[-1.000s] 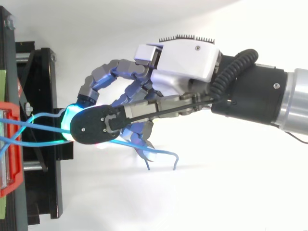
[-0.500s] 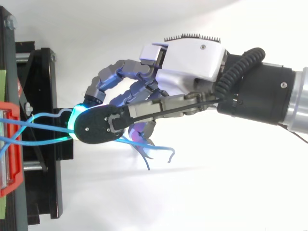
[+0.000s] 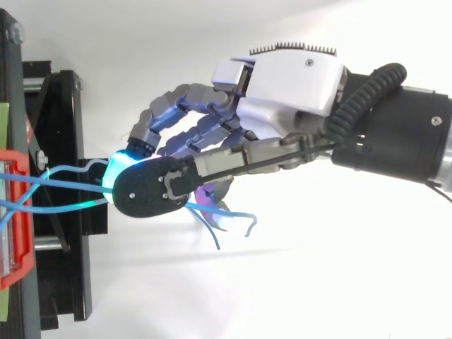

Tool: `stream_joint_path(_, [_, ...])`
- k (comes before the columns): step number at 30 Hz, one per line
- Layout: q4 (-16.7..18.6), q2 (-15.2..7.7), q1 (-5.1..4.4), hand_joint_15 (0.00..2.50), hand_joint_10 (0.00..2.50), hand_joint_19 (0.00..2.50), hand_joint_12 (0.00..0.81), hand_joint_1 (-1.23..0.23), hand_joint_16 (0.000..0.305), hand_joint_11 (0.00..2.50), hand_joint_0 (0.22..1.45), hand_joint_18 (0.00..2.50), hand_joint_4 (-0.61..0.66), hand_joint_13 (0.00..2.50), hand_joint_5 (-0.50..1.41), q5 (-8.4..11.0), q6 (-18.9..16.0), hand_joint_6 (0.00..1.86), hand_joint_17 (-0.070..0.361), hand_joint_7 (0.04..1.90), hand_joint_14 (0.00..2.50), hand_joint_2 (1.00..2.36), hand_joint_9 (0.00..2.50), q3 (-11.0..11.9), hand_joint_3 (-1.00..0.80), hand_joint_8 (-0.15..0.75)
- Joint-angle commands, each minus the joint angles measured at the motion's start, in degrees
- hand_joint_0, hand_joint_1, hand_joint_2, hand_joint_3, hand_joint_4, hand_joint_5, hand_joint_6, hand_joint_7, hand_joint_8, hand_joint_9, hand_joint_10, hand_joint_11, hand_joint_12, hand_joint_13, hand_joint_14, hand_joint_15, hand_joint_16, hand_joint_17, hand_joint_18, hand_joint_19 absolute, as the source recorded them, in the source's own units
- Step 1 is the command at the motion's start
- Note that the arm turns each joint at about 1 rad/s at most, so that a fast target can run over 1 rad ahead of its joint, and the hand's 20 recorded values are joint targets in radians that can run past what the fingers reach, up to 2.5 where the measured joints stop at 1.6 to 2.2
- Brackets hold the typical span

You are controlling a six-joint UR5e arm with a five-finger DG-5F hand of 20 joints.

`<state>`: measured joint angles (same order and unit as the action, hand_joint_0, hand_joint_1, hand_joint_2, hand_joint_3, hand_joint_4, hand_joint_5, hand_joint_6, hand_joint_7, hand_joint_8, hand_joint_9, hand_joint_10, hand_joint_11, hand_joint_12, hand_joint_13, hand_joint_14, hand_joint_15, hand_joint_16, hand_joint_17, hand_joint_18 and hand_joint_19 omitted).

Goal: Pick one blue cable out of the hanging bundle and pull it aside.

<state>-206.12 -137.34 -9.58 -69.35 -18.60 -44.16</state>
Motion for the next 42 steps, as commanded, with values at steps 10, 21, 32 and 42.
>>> stream_joint_path(10, [-0.9, 1.0, 0.0, 1.31, 0.02, 0.6, 0.321, -0.68, 0.057, 0.68, 0.5, 0.77, 0.1, 1.32, -0.2, 0.18, 0.0, 0.89, 0.129, 0.62, 0.01, 1.0, 0.65, -0.4, -0.5, 0.27])
stream_joint_path(21, [-0.9, 1.0, -0.18, 1.38, 0.02, 0.63, 0.275, -0.76, 0.052, 0.71, 0.62, 0.81, 0.02, 1.43, -0.19, 0.35, -0.1, 0.92, 0.116, 0.66, 0.01, 1.01, 0.75, -1.1, -0.4, 0.243])
stream_joint_path(32, [-0.8, 1.0, -0.53, 1.41, 0.02, 0.65, 0.276, -0.71, 0.051, 0.75, 0.62, 0.85, 0.01, 1.51, -0.18, 0.35, 0.0, 0.93, 0.115, 0.67, 0.01, 1.01, 0.86, -1.8, -0.34, 0.247])
stream_joint_path(42, [-1.0, 1.0, -0.79, 1.36, 0.02, 0.66, 0.31, -0.67, 0.055, 0.78, 0.59, 0.88, -0.01, 1.52, -0.15, 0.44, 0.0, 0.95, 0.124, 0.73, 0.01, 1.02, 0.97, -0.3, -0.19, 0.265])
